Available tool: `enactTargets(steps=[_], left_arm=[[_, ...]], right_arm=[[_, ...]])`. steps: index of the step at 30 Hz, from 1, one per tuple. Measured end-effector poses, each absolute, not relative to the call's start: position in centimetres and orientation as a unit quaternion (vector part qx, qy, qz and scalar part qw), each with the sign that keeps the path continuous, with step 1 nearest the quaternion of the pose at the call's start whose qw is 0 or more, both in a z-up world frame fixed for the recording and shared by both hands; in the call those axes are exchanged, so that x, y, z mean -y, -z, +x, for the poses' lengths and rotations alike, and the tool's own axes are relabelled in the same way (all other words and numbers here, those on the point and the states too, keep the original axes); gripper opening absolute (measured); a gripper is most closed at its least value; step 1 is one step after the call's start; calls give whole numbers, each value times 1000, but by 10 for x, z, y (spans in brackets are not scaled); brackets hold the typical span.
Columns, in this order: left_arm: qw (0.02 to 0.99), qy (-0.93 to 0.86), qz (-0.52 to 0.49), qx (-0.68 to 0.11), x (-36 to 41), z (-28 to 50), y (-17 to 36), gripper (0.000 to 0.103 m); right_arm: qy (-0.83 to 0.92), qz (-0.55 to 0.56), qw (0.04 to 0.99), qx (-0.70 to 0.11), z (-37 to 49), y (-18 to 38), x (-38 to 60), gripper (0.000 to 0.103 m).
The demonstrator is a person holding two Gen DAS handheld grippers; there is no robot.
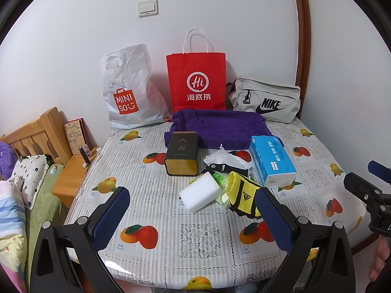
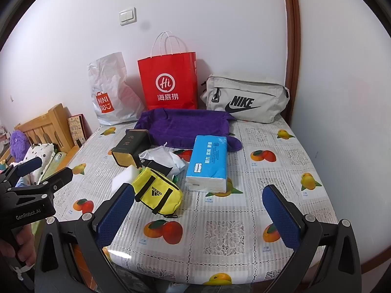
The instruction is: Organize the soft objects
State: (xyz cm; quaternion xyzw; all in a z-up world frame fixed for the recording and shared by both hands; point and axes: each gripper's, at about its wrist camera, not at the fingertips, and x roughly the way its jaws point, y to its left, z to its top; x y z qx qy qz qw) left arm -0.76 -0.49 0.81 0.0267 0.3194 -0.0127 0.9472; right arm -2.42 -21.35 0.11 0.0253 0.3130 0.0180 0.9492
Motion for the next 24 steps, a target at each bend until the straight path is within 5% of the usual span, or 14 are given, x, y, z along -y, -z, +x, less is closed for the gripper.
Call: enactTargets(steps=[24], left_arm=[[946,12,28,-323,6,-9,-7,103]], right_arm=[[-21,24,949,-314,-24,-3,211,103]])
